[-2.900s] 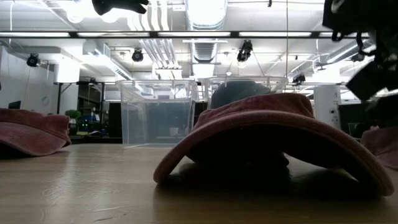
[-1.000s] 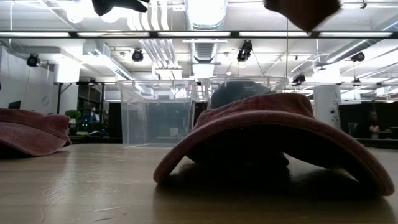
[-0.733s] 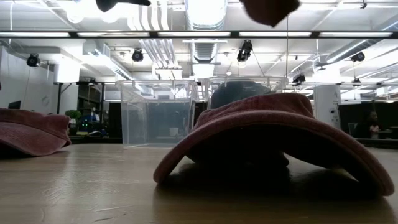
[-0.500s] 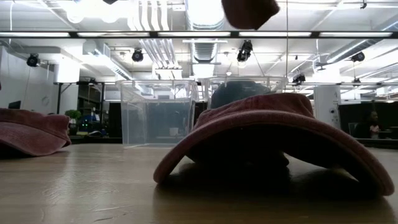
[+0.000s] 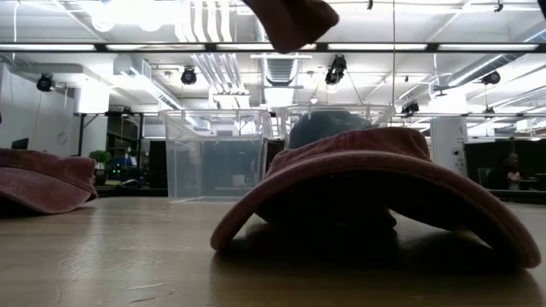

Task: Pick & Place hat
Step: Put the right red cap into the left transparent bin

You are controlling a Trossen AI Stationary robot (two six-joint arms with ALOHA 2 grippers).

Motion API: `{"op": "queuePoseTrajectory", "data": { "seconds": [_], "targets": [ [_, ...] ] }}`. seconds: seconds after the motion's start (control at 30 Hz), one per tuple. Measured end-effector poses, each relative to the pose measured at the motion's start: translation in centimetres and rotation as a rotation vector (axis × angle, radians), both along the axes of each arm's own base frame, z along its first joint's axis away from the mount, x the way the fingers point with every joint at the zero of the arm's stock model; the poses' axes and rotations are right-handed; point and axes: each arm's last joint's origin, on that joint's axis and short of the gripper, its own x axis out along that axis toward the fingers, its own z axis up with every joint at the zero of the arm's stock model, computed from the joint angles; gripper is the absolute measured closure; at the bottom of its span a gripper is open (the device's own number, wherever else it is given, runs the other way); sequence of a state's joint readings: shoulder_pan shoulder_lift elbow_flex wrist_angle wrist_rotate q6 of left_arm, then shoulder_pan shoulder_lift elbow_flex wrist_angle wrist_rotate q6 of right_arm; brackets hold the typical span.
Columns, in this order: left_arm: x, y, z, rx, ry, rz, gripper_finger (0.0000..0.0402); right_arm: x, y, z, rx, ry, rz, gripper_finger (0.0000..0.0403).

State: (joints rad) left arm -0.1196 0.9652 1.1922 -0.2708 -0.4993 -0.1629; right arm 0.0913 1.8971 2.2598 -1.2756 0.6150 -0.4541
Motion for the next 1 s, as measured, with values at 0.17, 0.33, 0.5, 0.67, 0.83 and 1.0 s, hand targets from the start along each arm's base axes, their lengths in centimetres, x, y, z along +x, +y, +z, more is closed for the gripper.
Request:
{"op": "queuePoseTrajectory", "data": {
  "seconds": [0.17, 0.33, 0.5, 0.67, 0.83, 1.0],
  "targets": [
    [0.1, 0.0, 0.4, -0.003, -0.016, 0.001, 0.0264, 2.0, -0.2, -0.5, -0.076, 0.006, -0.003, 0.0391],
    [0.3, 0.1, 0.1, 0.001, 0.006, 0.068, 0.0264, 2.8, 0.0, -0.5, -0.112, -0.007, 0.028, 0.0391],
    [0.3, 0.3, -0.2, 0.012, 0.032, 0.141, 0.0264, 2.9, -0.1, -0.4, -0.112, -0.018, 0.027, 0.0391],
    [0.4, 0.6, -0.2, 0.010, 0.035, 0.164, 0.0264, 2.4, 0.2, 0.3, -0.107, -0.042, 0.036, 0.0391],
    [0.4, 0.9, -0.3, -0.033, 0.015, 0.187, 0.0264, 2.5, 0.8, 0.2, -0.110, -0.044, 0.057, 0.0391],
    [0.6, 1.0, -0.4, -0.056, 0.010, 0.189, 0.0264, 2.6, 1.5, 0.1, -0.119, -0.043, 0.081, 0.0391]
  ]
}}
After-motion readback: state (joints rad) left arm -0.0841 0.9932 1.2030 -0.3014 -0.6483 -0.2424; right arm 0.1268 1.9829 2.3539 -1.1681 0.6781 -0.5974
